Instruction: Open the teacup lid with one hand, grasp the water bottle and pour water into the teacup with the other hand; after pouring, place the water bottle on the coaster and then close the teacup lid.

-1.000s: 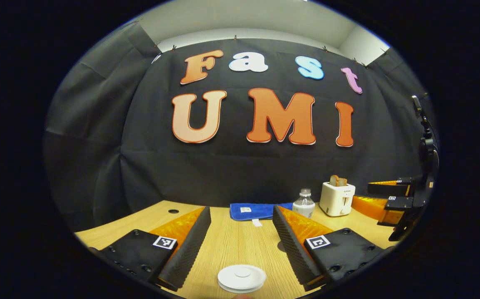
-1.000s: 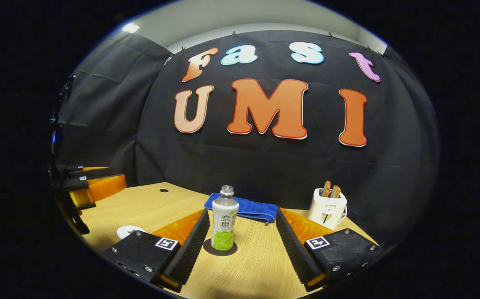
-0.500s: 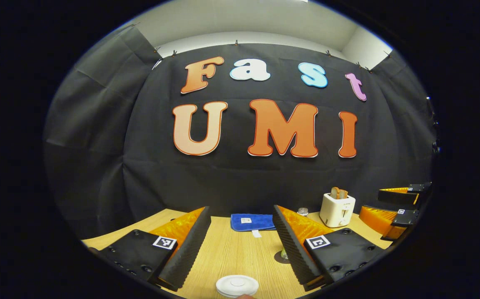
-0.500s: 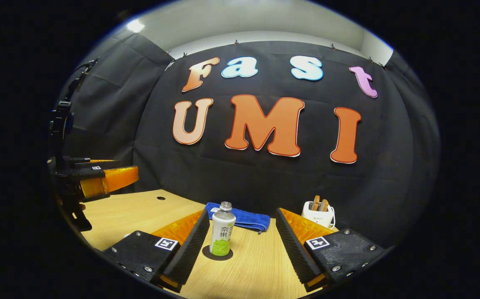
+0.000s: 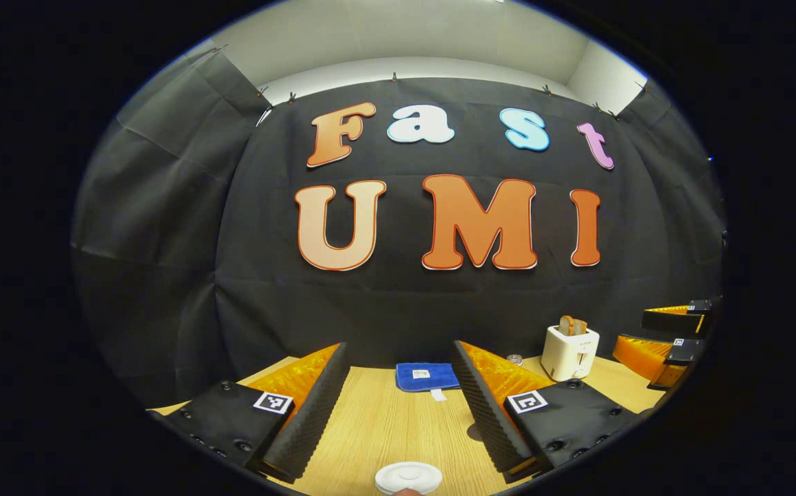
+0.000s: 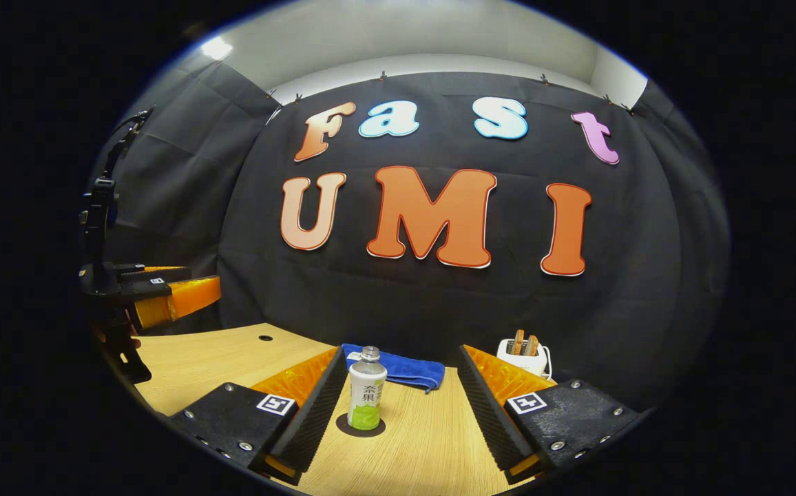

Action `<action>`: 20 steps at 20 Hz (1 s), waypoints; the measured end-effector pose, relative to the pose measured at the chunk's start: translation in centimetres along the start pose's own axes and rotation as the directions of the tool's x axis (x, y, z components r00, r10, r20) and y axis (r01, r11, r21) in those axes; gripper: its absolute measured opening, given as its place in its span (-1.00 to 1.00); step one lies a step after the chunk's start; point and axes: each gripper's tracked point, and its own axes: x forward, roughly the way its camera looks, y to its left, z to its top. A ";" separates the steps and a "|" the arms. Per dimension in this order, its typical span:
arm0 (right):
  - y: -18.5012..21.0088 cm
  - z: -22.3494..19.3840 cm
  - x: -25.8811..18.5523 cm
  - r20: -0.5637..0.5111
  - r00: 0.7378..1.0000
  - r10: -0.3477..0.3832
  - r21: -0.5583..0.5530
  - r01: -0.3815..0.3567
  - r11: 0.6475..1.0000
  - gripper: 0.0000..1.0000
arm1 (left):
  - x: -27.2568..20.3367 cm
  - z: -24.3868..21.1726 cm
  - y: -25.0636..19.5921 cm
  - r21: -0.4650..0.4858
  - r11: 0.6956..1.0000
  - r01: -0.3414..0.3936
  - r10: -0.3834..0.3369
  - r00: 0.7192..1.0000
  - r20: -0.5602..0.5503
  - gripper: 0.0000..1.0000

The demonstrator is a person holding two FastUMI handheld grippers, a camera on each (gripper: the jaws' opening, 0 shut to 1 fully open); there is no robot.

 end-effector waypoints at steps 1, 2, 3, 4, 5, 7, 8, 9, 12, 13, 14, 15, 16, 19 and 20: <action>0.0 0.0 -0.1 0.002 1.000 0.000 -0.007 0.000 1.000 0.92 | 0.0 0.3 0.5 0.000 1.000 -0.015 0.015 1.000 0.009 0.92; 0.0 0.1 -0.1 0.000 1.000 -0.007 -0.007 0.007 1.000 0.92 | 0.0 0.4 0.7 0.002 1.000 -0.025 0.025 1.000 0.014 0.94; 0.0 0.0 -0.2 -0.002 1.000 -0.007 -0.003 0.007 1.000 0.93 | -0.1 0.3 0.9 0.010 0.999 -0.033 0.033 0.999 0.015 0.94; 0.1 0.0 -0.2 -0.004 1.000 -0.006 0.002 0.006 1.000 0.93 | -0.1 0.4 1.1 0.016 0.999 -0.036 0.036 0.999 0.015 0.93; 0.1 -0.1 -0.4 -0.006 1.000 -0.004 0.003 0.004 1.000 0.93 | -0.2 0.5 1.0 0.015 0.999 -0.033 0.032 0.999 0.014 0.92; 0.1 0.0 -0.4 0.000 1.000 -0.009 0.002 0.009 1.000 0.93 | -0.3 0.3 0.7 0.008 1.000 -0.027 0.027 1.000 0.015 0.92; 0.0 0.1 -0.4 0.003 1.000 -0.014 -0.002 0.014 1.000 0.93 | -0.3 0.3 0.8 0.009 1.000 -0.028 0.027 1.000 0.015 0.92; -0.2 0.1 -0.5 0.004 1.000 -0.020 -0.005 0.020 1.000 0.93 | -0.4 0.4 0.8 0.010 1.000 -0.028 0.028 1.000 0.015 0.92; -0.2 0.2 -0.6 0.009 1.000 -0.029 -0.006 0.029 1.000 0.93 | -0.4 0.6 0.9 0.019 0.999 -0.033 0.032 0.999 0.020 0.92; -0.3 0.2 -0.7 0.011 1.000 -0.030 0.000 0.030 1.000 0.93 | -0.5 0.7 0.8 0.018 0.999 -0.032 0.031 0.999 0.025 0.92; -0.3 0.3 -0.7 0.011 1.000 -0.029 0.005 0.029 1.000 0.93 | -0.6 0.9 0.7 0.016 0.999 -0.028 0.027 0.999 0.029 0.92; -0.3 0.3 -0.8 0.013 1.000 -0.027 0.009 0.027 1.000 0.93 | -0.6 1.0 0.7 0.014 1.000 -0.027 0.026 0.999 0.032 0.90; -0.3 0.3 -0.9 0.014 1.000 -0.027 0.012 0.027 1.000 0.93 | -0.6 1.1 0.7 0.014 1.000 -0.026 0.025 0.999 0.035 0.92; -0.6 0.3 -1.0 0.019 0.999 -0.030 0.008 0.030 1.000 0.93 | -0.7 1.0 0.7 0.009 1.000 -0.027 0.026 0.999 0.036 0.92; -0.7 0.4 -1.0 0.023 0.999 -0.035 0.003 0.035 0.999 0.93 | -0.8 0.9 0.7 0.004 1.000 -0.026 0.026 0.999 0.035 0.92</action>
